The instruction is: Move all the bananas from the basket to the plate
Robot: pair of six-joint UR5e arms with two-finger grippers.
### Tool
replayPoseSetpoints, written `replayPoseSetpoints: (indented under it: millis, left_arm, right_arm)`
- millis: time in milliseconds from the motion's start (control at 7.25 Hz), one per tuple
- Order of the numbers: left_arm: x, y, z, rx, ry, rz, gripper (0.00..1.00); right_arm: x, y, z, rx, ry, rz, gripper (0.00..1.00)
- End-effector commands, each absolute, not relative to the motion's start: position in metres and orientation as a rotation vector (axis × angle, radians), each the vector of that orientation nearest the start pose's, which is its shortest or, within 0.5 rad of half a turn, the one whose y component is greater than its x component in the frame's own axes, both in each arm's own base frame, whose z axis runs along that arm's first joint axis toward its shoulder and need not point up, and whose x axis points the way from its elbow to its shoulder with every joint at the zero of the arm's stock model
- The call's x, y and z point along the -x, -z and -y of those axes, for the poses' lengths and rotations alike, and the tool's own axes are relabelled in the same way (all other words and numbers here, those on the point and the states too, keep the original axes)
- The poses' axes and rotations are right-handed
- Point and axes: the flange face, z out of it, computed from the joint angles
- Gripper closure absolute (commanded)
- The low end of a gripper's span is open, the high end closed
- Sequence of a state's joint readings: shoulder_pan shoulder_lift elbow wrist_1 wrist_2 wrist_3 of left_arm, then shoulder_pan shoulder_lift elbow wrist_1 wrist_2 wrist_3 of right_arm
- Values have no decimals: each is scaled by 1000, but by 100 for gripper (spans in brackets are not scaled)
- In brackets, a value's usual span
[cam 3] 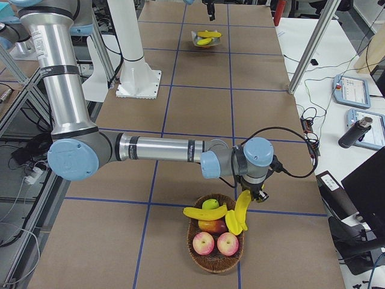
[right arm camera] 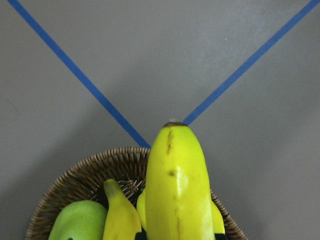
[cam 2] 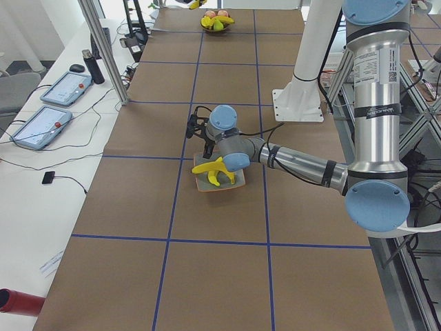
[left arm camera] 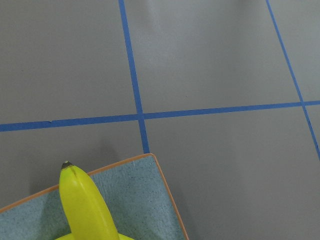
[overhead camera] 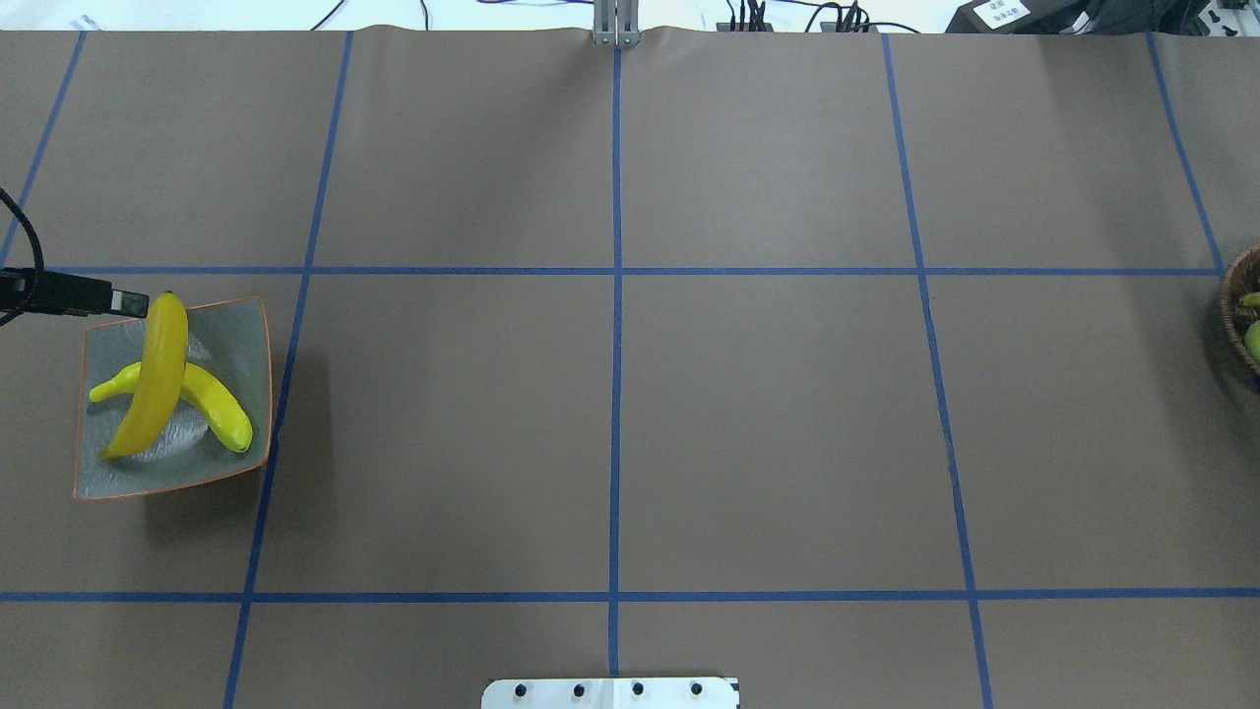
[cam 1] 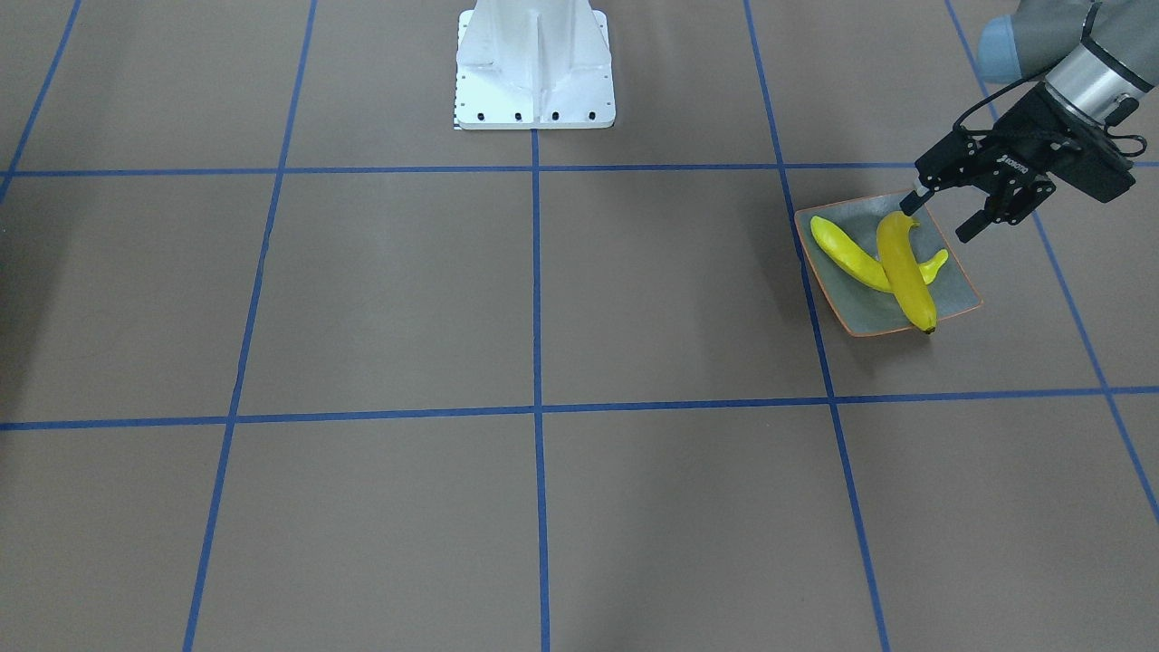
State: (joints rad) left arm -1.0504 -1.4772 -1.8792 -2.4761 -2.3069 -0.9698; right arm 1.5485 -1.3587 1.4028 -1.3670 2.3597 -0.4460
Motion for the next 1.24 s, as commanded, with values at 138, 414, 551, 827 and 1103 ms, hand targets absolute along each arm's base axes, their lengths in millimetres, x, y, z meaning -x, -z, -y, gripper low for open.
replayPoseSetpoints:
  millis: [138, 414, 551, 827, 1103]
  left_arm:
    - [-171, -435, 430, -346, -26, -1208, 0]
    - [-180, -410, 442, -378, -51, -1240, 0]
    - [-186, -390, 449, -403, -76, -1267, 0]
    - [-210, -326, 473, -391, -26, -1363, 0]
    - [-249, -256, 480, -335, 5, -1476, 0]
  right_arm:
    - [40, -473, 597, -378, 303, 847, 100]
    - [113, -375, 596, -324, 136, 956, 100]
    - [146, -333, 592, -284, 58, 1007, 100]
    - [213, -254, 580, -208, -95, 1083, 100]
    - [278, -179, 552, -170, -279, 1143, 100]
